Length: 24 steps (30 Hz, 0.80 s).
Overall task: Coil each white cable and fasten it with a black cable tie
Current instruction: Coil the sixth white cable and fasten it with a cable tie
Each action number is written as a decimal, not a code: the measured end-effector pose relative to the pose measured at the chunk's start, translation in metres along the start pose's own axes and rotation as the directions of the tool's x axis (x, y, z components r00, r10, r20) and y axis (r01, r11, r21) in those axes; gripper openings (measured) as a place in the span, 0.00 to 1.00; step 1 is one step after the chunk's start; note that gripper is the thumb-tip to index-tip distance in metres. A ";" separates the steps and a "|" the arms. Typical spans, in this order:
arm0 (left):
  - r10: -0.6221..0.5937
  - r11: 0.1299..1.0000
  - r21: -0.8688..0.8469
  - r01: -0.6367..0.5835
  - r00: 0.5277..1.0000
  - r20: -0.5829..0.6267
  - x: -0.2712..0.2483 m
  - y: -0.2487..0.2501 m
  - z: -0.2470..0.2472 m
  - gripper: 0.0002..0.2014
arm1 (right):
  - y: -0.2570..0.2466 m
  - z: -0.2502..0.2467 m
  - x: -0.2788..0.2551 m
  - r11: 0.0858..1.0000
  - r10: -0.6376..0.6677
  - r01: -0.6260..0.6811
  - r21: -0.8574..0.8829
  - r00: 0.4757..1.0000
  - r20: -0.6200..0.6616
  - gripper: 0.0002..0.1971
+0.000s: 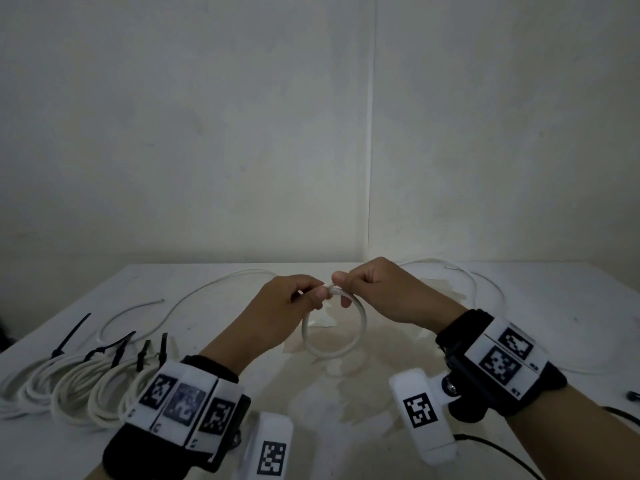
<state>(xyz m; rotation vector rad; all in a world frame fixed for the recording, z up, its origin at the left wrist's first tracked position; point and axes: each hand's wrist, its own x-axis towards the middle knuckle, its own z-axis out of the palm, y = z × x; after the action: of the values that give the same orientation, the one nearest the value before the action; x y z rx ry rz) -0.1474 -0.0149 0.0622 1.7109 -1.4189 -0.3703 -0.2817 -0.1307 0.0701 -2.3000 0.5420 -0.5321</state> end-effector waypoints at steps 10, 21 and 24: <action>-0.060 0.983 -0.179 0.035 0.989 -0.138 -0.005 -0.005 0.002 0.07 | -0.002 0.004 -0.001 0.990 0.013 -0.013 0.144 1.000 0.001 0.20; -0.253 0.942 -0.238 0.235 0.966 -0.047 -0.010 -0.010 -0.010 0.15 | 0.000 0.012 -0.004 0.992 -0.004 0.018 0.123 0.994 -0.113 0.21; -0.349 0.876 -0.327 0.356 0.934 0.081 -0.015 -0.010 -0.019 0.13 | 0.005 0.014 -0.003 0.994 0.012 0.002 0.107 0.992 -0.130 0.25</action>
<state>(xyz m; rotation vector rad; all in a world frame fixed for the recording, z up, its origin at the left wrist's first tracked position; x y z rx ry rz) -0.1321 0.0069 0.0617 1.6750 -0.9784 -0.7867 -0.2781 -0.1250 0.0571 -2.1725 0.5672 -0.6958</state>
